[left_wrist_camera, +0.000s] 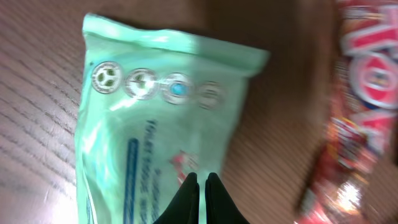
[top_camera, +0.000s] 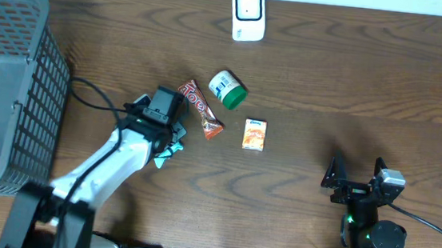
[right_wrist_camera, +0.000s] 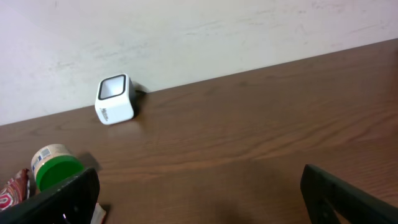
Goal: Scan the item barcode
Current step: 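Lower the wipes pack onto the table left of the Top bar, then open the left gripper and withdraw it back beside the basket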
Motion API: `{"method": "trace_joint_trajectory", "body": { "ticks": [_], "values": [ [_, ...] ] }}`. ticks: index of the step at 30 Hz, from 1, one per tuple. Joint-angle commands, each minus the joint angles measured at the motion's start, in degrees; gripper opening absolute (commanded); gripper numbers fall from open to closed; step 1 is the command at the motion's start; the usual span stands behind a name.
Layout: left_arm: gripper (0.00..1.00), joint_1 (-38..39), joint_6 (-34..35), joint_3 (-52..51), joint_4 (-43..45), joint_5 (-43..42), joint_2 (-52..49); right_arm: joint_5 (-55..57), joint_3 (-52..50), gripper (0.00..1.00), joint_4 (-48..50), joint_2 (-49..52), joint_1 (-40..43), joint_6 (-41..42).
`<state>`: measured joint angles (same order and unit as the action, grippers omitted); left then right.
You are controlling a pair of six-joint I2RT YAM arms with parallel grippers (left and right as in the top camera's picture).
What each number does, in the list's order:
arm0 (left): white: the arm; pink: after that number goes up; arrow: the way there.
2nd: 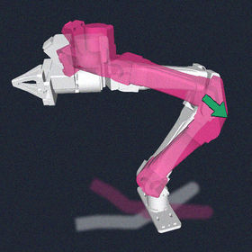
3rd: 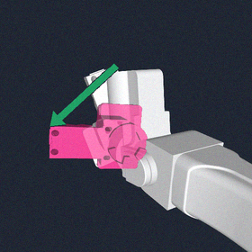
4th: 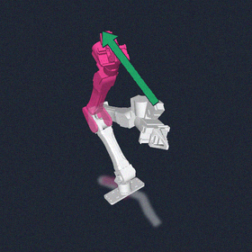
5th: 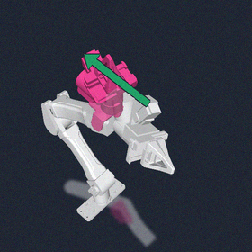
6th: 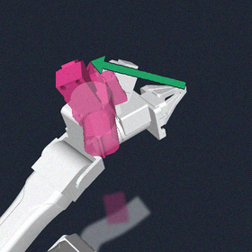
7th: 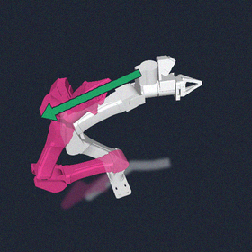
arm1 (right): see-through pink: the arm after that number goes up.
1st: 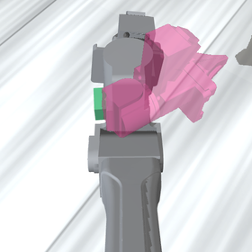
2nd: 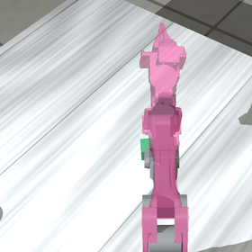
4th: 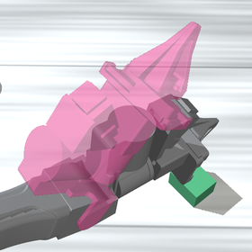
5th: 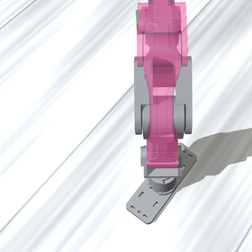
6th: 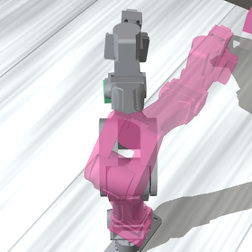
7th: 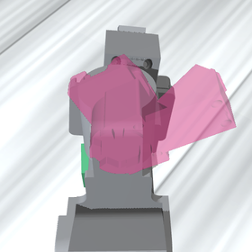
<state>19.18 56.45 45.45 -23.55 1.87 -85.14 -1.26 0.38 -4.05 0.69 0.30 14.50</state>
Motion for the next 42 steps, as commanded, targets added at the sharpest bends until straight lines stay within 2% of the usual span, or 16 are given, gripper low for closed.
{"method": "trace_joint_trajectory", "body": {
  "ticks": [1, 5, 11, 18, 28, 33, 39, 40, 42],
  "values": [
    [0.07, -0.13, -3.30, -0.15, -2.43, -1.01, 5.18, 0.33, -0.07, 0.99, -0.22, -0.31, -1.14, 0.46],
    [0.07, -0.13, -3.30, -0.17, -5.49, -0.96, 8.37, 0.33, -0.07, 0.99, -0.22, -0.31, -1.14, 0.46],
    [0.07, -0.13, -3.28, -1.66, -9.86, -0.17, 7.06, 0.33, -0.07, 0.99, -0.22, -0.31, -1.14, 0.46],
    [0.07, -0.13, -2.71, -4.00, -8.17, -0.20, 2.03, 0.31, -0.07, 0.99, -0.22, -0.31, -1.14, 0.46],
    [0.07, -0.09, -2.82, -3.89, -0.44, -3.32, -5.18, 0.31, -0.07, 0.99, -0.22, -0.31, -1.14, 0.46],
    [0.07, -0.09, -5.95, -2.58, -0.68, -3.39, 1.29, 0.33, -0.07, 0.99, -0.22, -0.31, -1.14, 0.46],
    [0.07, -0.13, -9.70, 0.04, -0.68, -0.90, 17.49, 0.33, -0.07, 0.99, -0.22, -0.31, -1.14, 0.46],
    [0.13, -0.13, -9.97, 0.37, -0.68, 0.46, 20.22, 0.31, -0.07, 0.99, -0.22, -0.31, -1.14, 0.46],
    [0.41, -0.13, -9.97, 0.57, -0.66, 4.39, 25.70, 0.33, -0.07, 0.99, -0.22, -0.31, -1.14, 0.46]
  ]
}}
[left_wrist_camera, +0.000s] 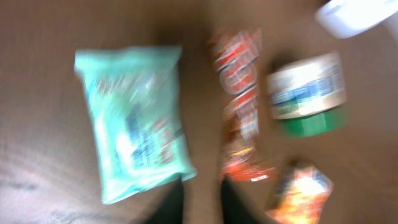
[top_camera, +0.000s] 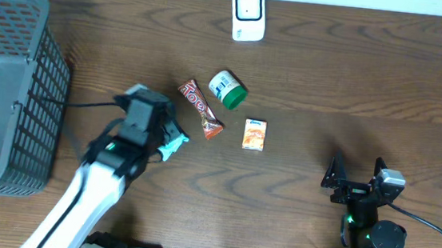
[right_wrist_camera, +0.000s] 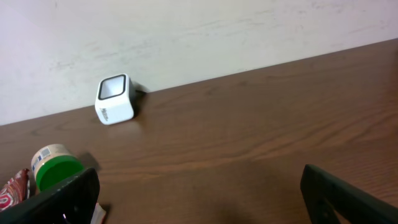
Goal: Scan the item barcode
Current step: 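Open the left gripper and withdraw it back beside the basket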
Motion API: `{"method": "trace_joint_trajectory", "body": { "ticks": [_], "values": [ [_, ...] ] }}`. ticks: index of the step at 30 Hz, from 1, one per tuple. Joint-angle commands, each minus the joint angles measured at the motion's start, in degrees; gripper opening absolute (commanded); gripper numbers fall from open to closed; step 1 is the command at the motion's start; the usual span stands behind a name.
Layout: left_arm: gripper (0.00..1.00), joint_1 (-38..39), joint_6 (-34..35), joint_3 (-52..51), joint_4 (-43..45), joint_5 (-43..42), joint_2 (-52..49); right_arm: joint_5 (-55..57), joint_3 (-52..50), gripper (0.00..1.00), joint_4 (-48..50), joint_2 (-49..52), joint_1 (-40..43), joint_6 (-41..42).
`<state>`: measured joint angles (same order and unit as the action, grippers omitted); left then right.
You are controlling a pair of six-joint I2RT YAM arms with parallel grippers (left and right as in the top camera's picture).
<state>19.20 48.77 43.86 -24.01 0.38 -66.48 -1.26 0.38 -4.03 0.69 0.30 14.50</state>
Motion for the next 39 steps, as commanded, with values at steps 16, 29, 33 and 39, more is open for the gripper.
{"method": "trace_joint_trajectory", "body": {
  "ticks": [16, 29, 33, 39],
  "values": [
    [0.98, -0.15, -30.58, 2.16, 34.23, 41.59, 29.46, 0.33, -0.07, 0.99, -0.24, -0.31, -1.14, 0.46],
    [0.98, -0.35, -61.99, 2.32, 61.05, 57.33, 29.68, -0.39, -0.07, 0.99, 25.16, -0.31, -1.14, 3.63],
    [0.98, -0.37, -62.07, 2.32, 62.90, 57.31, 29.68, -5.90, -0.07, 0.99, 38.27, -0.31, -1.14, 7.48],
    [0.98, -0.37, -62.66, 2.32, 62.62, 57.13, 29.81, -21.00, 0.04, 0.99, 23.69, 0.39, -1.14, 21.14]
  ]
}}
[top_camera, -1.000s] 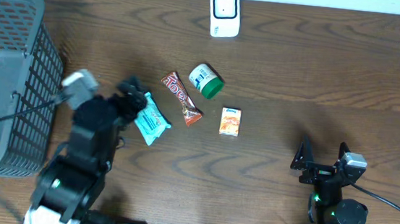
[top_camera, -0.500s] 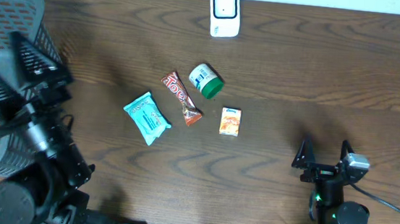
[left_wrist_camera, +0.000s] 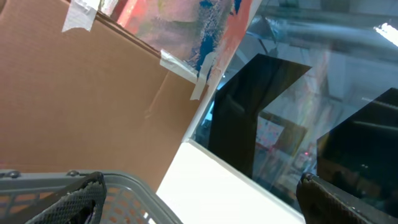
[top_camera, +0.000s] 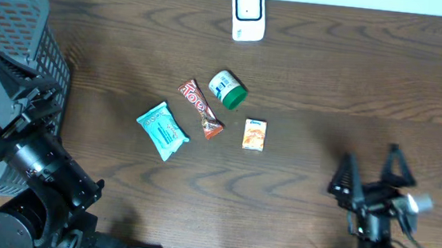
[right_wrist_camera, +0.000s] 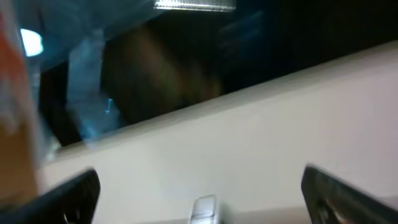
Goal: Scan the item barcode
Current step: 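Open the left gripper and withdraw it back beside the basket, then move the right gripper left toward the orange Kleenex pack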
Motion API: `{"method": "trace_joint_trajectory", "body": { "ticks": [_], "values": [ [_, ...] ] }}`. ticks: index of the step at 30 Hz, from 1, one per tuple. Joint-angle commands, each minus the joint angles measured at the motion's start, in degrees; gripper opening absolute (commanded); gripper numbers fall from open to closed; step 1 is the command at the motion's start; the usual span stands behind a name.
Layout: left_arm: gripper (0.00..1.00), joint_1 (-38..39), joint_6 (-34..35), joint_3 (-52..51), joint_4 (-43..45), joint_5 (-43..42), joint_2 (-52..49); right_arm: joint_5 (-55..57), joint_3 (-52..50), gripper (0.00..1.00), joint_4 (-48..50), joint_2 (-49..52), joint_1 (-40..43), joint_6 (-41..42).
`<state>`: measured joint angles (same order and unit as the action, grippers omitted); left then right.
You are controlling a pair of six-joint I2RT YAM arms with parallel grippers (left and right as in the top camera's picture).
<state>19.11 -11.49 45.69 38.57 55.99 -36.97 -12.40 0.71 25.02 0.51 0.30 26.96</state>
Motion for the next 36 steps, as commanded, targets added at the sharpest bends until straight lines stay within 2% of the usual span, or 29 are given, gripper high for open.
{"method": "trace_joint_trajectory", "body": {
  "ticks": [1, 5, 9, 14, 19, 23, 27, 29, 30, 31, 33, 36],
  "values": [
    [0.98, -0.28, -2.64, 0.48, -0.13, 1.51, 0.31, -12.00, -0.13, 0.99, -10.12, 1.05, -1.14, 10.64],
    [0.98, -0.28, -2.97, 0.48, -0.37, 1.51, 0.37, -21.44, 0.63, 0.99, -21.66, 4.15, -1.14, 12.74],
    [0.98, -0.28, -3.06, 0.48, -0.79, 1.51, 0.39, -22.69, 4.02, 0.99, -27.80, 7.89, -1.14, 14.53],
    [0.98, -0.28, -3.04, 0.46, -2.78, -0.02, 0.39, -20.09, 14.40, 0.99, -44.06, 16.00, -1.16, 15.08],
    [0.98, -0.28, -3.04, 0.46, -2.78, 0.00, 0.39, -24.41, 28.81, 0.99, -58.73, 26.71, -1.16, 11.80],
    [0.98, -0.28, -3.04, 0.46, -2.75, -0.02, 0.39, -26.97, 35.85, 0.99, -58.84, 31.91, -1.14, 10.47],
    [0.98, -0.28, -3.06, 0.46, -2.73, -1.36, 0.46, -26.51, 37.00, 0.99, -55.36, 33.20, -1.09, 10.51],
    [0.98, -0.28, -3.04, 0.46, -2.71, -1.51, 0.50, -26.32, 37.00, 0.99, -52.39, 33.20, -1.14, 17.77],
    [0.98, -0.28, -3.06, 0.46, -2.71, -1.51, 0.59, -26.86, 37.00, 0.93, -51.10, 33.20, -1.16, 18.86],
    [0.98, -0.28, -3.06, 0.46, -2.71, -1.51, 0.76, -27.74, 37.00, 0.82, -49.05, 33.20, -1.16, 19.02],
    [0.98, -0.28, -3.06, 0.46, -2.71, -1.53, 1.29, -29.99, 37.00, 0.77, -47.34, 33.20, -1.16, 18.23],
    [0.98, -0.28, -3.06, 0.46, -2.71, -1.53, 2.67, -28.89, 37.00, 0.94, -50.56, 33.38, -1.92, 20.74]
  ]
}}
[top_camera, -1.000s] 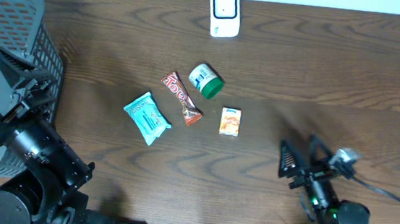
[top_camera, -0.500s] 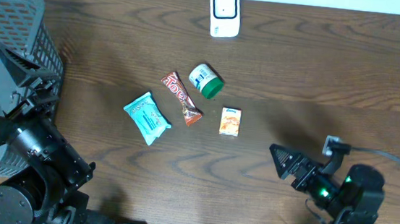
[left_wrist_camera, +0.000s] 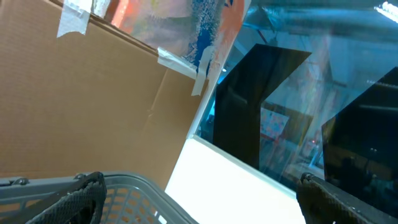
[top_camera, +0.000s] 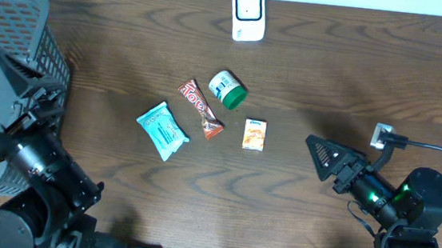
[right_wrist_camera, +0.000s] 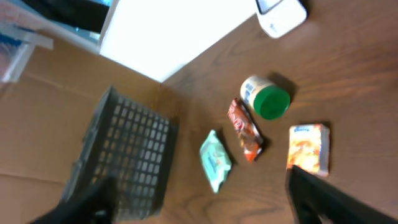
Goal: Scan the item barcode
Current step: 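Move the right gripper left toward the orange Kleenex pack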
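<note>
Several items lie mid-table: a mint-green pack [top_camera: 162,130], a red candy bar [top_camera: 201,108], a green-lidded jar [top_camera: 228,89] and an orange box [top_camera: 254,134]. The white scanner [top_camera: 247,14] stands at the far edge. My left gripper [top_camera: 23,91] is raised at the near left, open and empty, facing up into the room [left_wrist_camera: 199,186]. My right gripper [top_camera: 331,162] hangs open and empty over the near right of the table. Its camera [right_wrist_camera: 199,186] looks down on the pack [right_wrist_camera: 215,160], bar [right_wrist_camera: 244,129], jar [right_wrist_camera: 266,98], box [right_wrist_camera: 308,147] and scanner [right_wrist_camera: 281,15].
A grey mesh basket [top_camera: 12,33] stands at the left edge of the wooden table [top_camera: 369,81]. Its rim [left_wrist_camera: 124,186] shows close under the left wrist camera, and the right wrist view shows the basket [right_wrist_camera: 124,155] left of the items.
My right arm has tipped forward to the left over the table. Its camera, which faced the room above, now looks down on the items. The left arm has barely moved.
My left gripper stood low over the mint pack with its fingers together. Then it was higher and farther back, the pack lying free on the table. Later both arms were raised with the cameras facing the room. Now the right one leans over the table.
</note>
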Motion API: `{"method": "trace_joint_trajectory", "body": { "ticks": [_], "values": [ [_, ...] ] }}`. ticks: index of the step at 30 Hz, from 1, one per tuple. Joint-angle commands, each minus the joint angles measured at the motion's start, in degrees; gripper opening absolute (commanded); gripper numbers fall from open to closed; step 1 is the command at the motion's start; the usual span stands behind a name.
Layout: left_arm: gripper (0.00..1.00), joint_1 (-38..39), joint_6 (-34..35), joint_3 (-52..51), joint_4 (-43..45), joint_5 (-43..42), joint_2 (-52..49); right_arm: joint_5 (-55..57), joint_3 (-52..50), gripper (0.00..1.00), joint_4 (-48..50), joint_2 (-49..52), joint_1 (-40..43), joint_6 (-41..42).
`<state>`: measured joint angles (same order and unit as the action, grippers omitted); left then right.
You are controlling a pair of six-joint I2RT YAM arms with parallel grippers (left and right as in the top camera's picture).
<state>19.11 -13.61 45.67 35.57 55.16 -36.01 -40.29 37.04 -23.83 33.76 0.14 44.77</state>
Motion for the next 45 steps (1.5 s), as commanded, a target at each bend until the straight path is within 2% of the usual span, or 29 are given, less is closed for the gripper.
{"method": "trace_joint_trajectory", "body": {
  "ticks": [1, 3, 4, 5, 6, 9, 17, 19, 21, 29, 37, 45],
  "values": [
    [0.98, -0.28, -0.94, 0.48, 0.28, -0.68, 2.38, 1.07, 0.68, 0.94, -3.87, 0.35, -2.54, 5.33],
    [0.98, -0.28, -0.94, 0.48, 0.26, -0.68, 3.74, 5.27, 0.68, 0.90, -6.54, 1.11, -4.46, 9.66],
    [0.98, -0.28, -0.94, 0.48, 0.26, -0.68, 4.50, 7.32, 0.68, 0.82, -6.60, 1.73, -5.70, 10.29],
    [0.98, -0.28, -0.94, 0.48, 0.24, -0.66, 5.44, 10.19, 0.68, 0.68, -6.38, 2.60, -7.48, 11.54],
    [0.98, -0.28, -0.94, 0.48, 0.24, -0.66, 6.27, 13.62, 0.68, 0.59, -6.29, 3.74, -9.42, 13.73],
    [0.98, -0.28, -0.94, 0.48, 0.17, -0.66, 8.66, 21.55, 0.68, 0.44, -3.96, 7.93, -14.99, 17.51],
    [0.98, -0.28, -0.92, 0.48, -1.75, -0.66, 12.68, 33.88, 0.68, 0.17, 18.05, 30.45, -28.57, 19.47],
    [0.98, -0.28, -0.92, 0.48, -1.90, -0.68, 12.90, 33.97, 0.68, 0.15, 22.84, 36.09, -29.53, 19.54],
    [0.98, -0.28, -0.92, 0.48, -1.90, -0.68, 12.92, 33.27, 0.68, 0.18, 27.15, 41.68, -30.23, 20.59],
    [0.98, -0.28, -0.90, 0.48, -1.90, -0.68, 12.94, 21.20, 0.68, 0.12, 43.01, 59.52, -30.62, 22.08],
    [0.98, -0.28, -0.85, 0.48, -1.90, -0.68, 12.94, 21.57, 0.68, 0.15, 42.75, 63.89, -32.79, 22.47],
    [0.98, -0.28, -0.85, 0.48, -1.90, -0.68, 12.96, 25.51, 0.68, 0.15, 32.87, 63.87, -33.14, 21.16]
  ]
}}
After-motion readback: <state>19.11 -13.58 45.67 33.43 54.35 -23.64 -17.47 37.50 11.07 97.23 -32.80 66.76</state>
